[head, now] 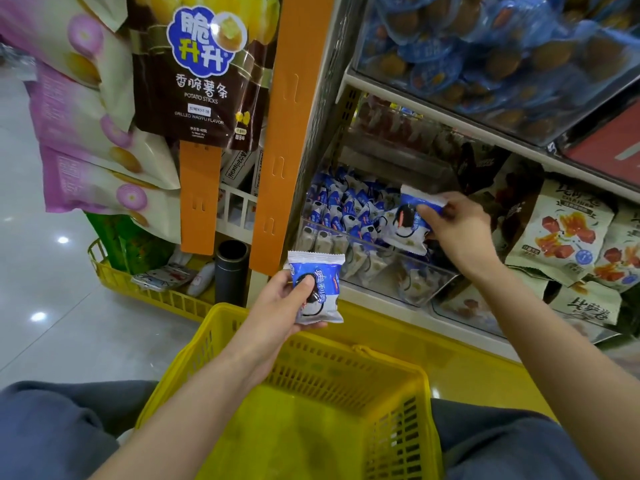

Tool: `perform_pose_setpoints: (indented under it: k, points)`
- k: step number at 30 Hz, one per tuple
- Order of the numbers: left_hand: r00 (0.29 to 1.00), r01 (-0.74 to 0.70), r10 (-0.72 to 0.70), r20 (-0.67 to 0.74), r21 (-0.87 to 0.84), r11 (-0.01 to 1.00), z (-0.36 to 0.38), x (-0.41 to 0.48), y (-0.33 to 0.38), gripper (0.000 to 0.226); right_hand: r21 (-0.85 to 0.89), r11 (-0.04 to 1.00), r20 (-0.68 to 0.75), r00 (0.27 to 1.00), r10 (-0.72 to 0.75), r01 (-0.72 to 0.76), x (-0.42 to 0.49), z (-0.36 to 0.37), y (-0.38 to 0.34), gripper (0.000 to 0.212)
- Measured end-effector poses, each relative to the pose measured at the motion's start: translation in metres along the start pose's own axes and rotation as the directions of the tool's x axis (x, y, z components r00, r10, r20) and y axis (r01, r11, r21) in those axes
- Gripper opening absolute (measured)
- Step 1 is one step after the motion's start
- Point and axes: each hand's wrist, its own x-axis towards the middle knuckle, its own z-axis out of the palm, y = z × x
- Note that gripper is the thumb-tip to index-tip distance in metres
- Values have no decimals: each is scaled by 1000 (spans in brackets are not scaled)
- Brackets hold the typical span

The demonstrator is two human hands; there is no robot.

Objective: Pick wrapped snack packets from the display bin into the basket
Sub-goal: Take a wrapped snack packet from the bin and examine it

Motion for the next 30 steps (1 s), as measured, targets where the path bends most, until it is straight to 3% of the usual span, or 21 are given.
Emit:
perform_pose_setpoints:
  k: [3, 7, 9, 10, 13, 18, 20, 22, 24, 26, 30]
  points:
    - [1000, -3, 3, 8, 12, 1000, 0, 0, 0, 30, -298, 954, 146, 986, 81, -35, 16, 18, 13, 29]
    - [1000, -11, 11, 11, 18, 1000, -1, 0, 1, 32, -428, 904, 367, 916, 163, 11, 23, 32, 17, 46]
    - [1000, -16, 16, 11, 26, 1000, 0, 1, 1, 31, -442, 895, 434, 887, 160, 55, 26, 37, 17, 28]
    - [1000, -18, 18, 10, 29, 999, 1, 2, 1, 30, -435, 899, 437, 887, 150, 62, 26, 40, 15, 24]
    - [1000, -14, 14, 10, 13, 1000, 2, 3, 1, 27, -354, 935, 419, 899, 131, 29, 27, 49, 12, 42]
    - [1000, -21, 21, 13, -22, 1000, 4, 3, 2, 19, -245, 968, 449, 878, 169, -61, 28, 49, 15, 38]
    - [1000, -22, 22, 15, -23, 999, 4, 2, 1, 15, -227, 971, 391, 905, 166, -79, 23, 43, 11, 32]
    - [999, -30, 30, 14, 13, 999, 4, 2, 0, 14, -186, 982, 259, 963, 70, -21, 10, 38, 4, 26]
    - [999, -38, 38, 8, 59, 998, 5, 1, -2, 15, -45, 989, 152, 980, -132, 140, -15, 35, -5, 20]
    - [999, -34, 35, -5, 87, 996, 6, 1, -3, 17, 53, 968, 188, 949, -251, 246, -44, 36, -14, 21]
    - [1000, -20, 23, -17, 149, 989, 8, -1, -9, 18, 123, 951, 258, 917, -305, 282, -85, 40, -20, 45]
